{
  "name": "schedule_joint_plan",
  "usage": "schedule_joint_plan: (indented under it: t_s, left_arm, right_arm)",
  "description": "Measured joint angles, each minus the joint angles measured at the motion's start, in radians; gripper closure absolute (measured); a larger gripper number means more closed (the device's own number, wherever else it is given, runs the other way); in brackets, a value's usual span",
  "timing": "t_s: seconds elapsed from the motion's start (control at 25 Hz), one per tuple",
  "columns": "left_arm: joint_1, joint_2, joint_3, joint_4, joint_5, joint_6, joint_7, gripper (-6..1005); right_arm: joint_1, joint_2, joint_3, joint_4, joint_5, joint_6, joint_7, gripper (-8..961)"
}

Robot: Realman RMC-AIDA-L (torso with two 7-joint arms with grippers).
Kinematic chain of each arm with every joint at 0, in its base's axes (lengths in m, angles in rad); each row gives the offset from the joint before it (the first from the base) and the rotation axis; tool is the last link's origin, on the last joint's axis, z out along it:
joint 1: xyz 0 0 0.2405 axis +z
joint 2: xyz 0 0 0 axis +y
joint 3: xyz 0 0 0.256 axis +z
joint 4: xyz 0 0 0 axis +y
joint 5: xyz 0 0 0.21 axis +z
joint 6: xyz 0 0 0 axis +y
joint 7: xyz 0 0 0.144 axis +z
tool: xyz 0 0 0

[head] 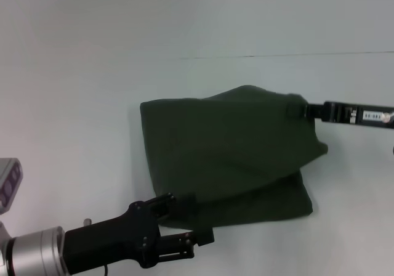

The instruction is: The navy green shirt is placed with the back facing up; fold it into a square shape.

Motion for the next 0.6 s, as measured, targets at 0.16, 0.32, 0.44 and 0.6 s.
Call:
schedule_joint_plan:
  t_s: [0.16, 0.32, 0.44, 0.6]
  left_arm:
    - [-0.003, 0.000, 0.002, -0.005, -0.001, -0.003, -0.002, 99]
    - [-0.006, 0.000, 0.005, -0.007, -0.001, -0.004, -0.002, 98]
    - [-0.007, 0.000, 0.006, -0.007, -0.001, -0.006, -0.002, 98]
    - [-0.007, 0.000, 0.007, -0.007, 0.001, -0.010, -0.002, 98]
  right_arm:
    - [-0.017, 0.007, -0.003, 0.049, -0.012, 0.021, -0.041, 913]
    - [-0.032, 0.008, -0.005, 0.120, -0.013, 0.058, -0.085, 910]
    - [-0.040, 0.007, -0.006, 0.152, -0.014, 0.090, -0.108, 907]
    - [-0.043, 0.009, -0.006, 0.171, -0.028, 0.131, -0.123, 904]
